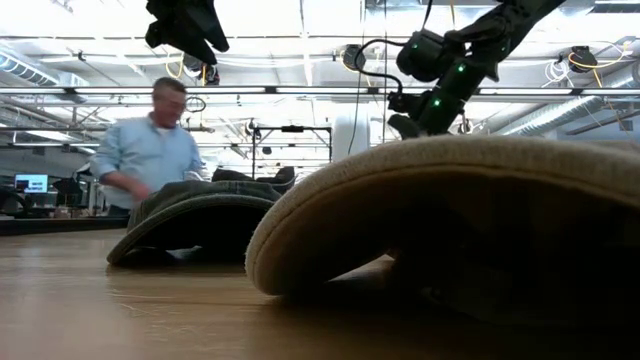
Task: Pick & Place hat
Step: Put the brown cap into the right transparent bin, then put the black cap into the left transparent bin
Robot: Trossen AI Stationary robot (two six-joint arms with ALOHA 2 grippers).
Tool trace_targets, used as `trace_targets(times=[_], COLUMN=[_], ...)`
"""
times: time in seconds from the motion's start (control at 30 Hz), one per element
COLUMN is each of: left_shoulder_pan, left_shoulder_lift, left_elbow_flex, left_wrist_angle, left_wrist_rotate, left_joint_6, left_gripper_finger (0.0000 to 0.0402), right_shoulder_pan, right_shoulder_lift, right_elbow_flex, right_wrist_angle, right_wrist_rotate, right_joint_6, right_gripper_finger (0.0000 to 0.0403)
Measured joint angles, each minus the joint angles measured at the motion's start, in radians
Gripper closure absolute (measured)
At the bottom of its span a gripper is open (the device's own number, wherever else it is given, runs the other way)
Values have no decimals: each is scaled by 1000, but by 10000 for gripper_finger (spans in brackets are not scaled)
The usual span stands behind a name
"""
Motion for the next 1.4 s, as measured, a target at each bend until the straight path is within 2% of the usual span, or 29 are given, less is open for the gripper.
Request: trace_targets(times=[0.2,0.37,0.67,1.17,1.4], left_shoulder_pan=[0,0,0,-3,-3], left_shoulder_lift=[0,0,0,0,0], left_elbow_flex=[0,0,0,0,0], left_wrist_angle=[0,0,0,0,2], left_wrist_rotate=[-1,-1,0,2,1], left_joint_6=[0,0,-3,1,22], left_gripper_finger=[206,206,206,206,206], right_shoulder_pan=[-1,-5,2,39,132], right_shoulder_lift=[66,69,53,-227,-276], right_elbow_flex=[-5,-6,-6,-8,-7], right_wrist_angle=[-3,-2,-21,-122,-170], right_wrist_rotate=[5,-1,-210,-211,-212], right_joint_6=[5,24,124,160,229], right_gripper_finger=[403,403,403,403,403])
